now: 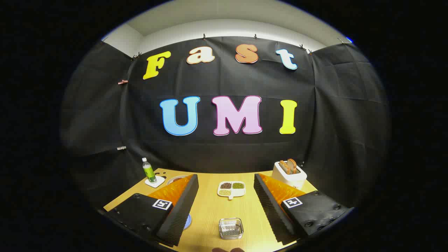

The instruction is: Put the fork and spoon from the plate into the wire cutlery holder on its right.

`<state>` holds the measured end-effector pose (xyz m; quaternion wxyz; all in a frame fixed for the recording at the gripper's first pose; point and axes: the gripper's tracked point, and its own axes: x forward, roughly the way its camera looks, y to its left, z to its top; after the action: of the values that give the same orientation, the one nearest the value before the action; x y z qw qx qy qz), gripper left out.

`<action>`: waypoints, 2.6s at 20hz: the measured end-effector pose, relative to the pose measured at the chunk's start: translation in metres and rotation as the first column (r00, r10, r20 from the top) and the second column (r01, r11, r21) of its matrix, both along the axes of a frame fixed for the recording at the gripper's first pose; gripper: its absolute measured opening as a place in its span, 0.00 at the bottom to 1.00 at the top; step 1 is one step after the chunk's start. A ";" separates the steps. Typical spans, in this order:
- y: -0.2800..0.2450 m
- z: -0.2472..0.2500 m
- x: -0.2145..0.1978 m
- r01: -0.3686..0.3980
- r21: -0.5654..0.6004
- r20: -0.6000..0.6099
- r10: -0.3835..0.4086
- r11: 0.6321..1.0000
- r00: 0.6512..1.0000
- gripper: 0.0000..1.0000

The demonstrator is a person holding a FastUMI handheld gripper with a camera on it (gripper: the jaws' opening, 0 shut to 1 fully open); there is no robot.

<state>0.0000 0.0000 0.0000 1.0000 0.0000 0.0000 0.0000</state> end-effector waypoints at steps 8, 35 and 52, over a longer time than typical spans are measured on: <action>0.013 -0.005 -0.002 0.011 -0.020 -0.010 -0.011 1.000 1.000 0.99; 0.181 -0.193 0.037 -0.273 -0.006 -0.549 0.225 0.962 0.805 1.00; 0.203 -0.357 0.057 -0.202 0.016 -0.877 0.111 0.979 0.468 0.70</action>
<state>0.0573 0.2034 -0.3567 0.8556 -0.0450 0.5075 0.0913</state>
